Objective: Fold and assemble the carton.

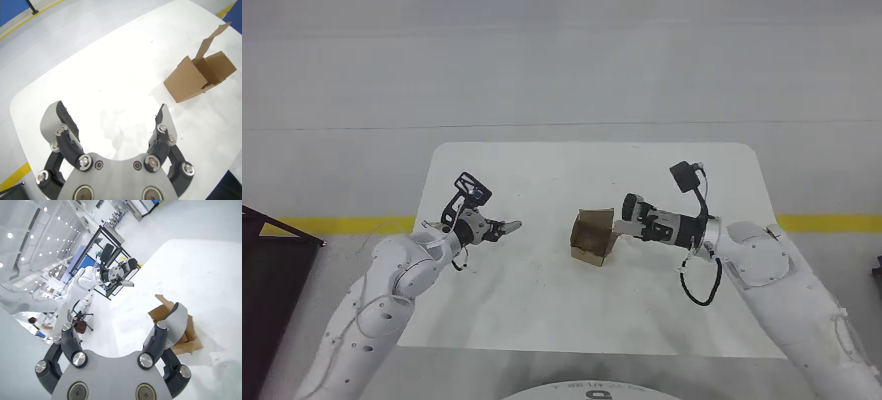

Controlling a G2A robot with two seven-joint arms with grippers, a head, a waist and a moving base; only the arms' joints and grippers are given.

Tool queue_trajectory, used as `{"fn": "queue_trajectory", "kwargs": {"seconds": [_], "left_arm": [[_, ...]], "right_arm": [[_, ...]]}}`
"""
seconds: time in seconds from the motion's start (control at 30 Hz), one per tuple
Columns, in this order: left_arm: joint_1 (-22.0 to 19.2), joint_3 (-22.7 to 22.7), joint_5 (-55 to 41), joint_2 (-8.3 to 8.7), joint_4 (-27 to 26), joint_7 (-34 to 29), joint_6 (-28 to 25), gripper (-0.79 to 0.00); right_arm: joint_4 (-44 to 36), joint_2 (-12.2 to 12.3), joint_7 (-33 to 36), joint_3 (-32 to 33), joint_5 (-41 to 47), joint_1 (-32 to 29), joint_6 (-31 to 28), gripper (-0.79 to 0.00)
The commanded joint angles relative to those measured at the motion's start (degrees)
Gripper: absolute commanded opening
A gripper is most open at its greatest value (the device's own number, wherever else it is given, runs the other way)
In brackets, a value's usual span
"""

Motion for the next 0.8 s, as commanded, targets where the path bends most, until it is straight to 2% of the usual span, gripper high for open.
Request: {"fn": "queue_trajectory", "kwargs": {"seconds": [0.0, 0.13, 0.37, 0.43, 0.57, 0.77], "left_arm": [[-0.88, 1.71, 1.77, -0.21, 0.58, 0.86, -0.34, 0.0], [-2.27, 4.77, 4.87, -0.66, 1.29, 2.39, -0.53, 0.0], [-4.73, 9.16, 7.29, -1.53, 3.2, 3.42, -0.08, 0.0], [-5.57, 10.36, 7.75, -1.82, 4.42, 3.42, 0.16, 0.0], [-7.78, 12.69, 8.21, -2.43, 7.27, 3.62, -0.15, 0.0], [-10.43, 15.68, 9.64, -3.29, 9.96, 3.92, -0.16, 0.0]], "right_arm": [[-1.3, 0.21, -4.15, 2.55, -6.72, -2.51, -1.12, 0.0], [-2.98, 0.46, -10.32, 6.28, -14.77, -7.39, -0.32, 0.0], [0.33, 1.04, -11.92, 12.32, -13.54, -13.64, 1.58, 0.0], [1.78, 1.1, -12.14, 13.31, -14.25, -15.16, 3.9, 0.0], [3.58, 0.91, -12.85, 12.39, -18.89, -16.16, 8.77, 0.0], [4.86, 0.24, -13.1, 7.89, -26.45, -12.83, 14.73, 0.0]]}}
